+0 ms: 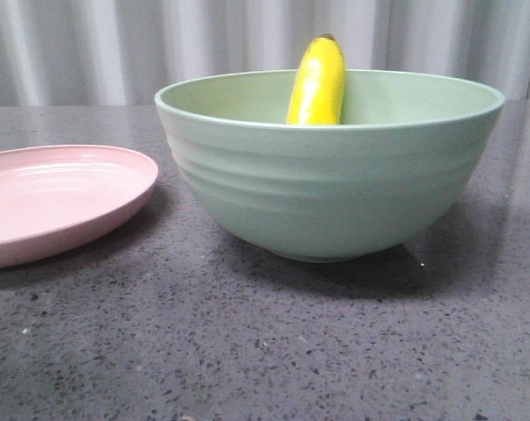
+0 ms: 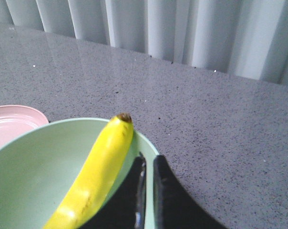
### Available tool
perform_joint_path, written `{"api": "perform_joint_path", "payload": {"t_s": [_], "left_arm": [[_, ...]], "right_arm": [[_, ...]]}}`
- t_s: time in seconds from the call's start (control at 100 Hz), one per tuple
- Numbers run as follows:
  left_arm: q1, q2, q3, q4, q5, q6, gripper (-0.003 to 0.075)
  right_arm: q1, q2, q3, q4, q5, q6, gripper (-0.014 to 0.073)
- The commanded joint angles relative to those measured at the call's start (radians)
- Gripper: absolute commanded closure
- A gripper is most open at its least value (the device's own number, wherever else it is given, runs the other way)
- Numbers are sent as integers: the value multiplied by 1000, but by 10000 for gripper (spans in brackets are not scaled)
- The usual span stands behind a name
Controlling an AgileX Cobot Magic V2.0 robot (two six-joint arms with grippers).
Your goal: Transfer banana from pink plate to green bowl
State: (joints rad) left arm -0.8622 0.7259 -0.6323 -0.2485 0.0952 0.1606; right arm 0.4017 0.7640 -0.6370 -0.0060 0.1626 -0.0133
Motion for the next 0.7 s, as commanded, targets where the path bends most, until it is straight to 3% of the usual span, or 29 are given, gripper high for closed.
{"api": "perform_joint_path", "payload": {"t_s": [0.0, 0.17, 0.29, 0.48, 0.69], "left_arm": [[-5, -77, 70, -5, -171, 1, 741], [-5, -209, 267, -5, -311, 1, 741], [-5, -290, 368, -5, -376, 1, 741], [-5, -362, 432, -5, -380, 1, 741], [-5, -362, 462, -5, -374, 1, 741]], "right_arm": [[0, -92, 94, -28, -198, -12, 659], [0, -267, 283, -28, -323, -12, 659], [0, -381, 371, -28, -335, -12, 659], [0, -500, 446, -28, -310, -12, 659], [0, -510, 473, -28, -310, -12, 659]]}}
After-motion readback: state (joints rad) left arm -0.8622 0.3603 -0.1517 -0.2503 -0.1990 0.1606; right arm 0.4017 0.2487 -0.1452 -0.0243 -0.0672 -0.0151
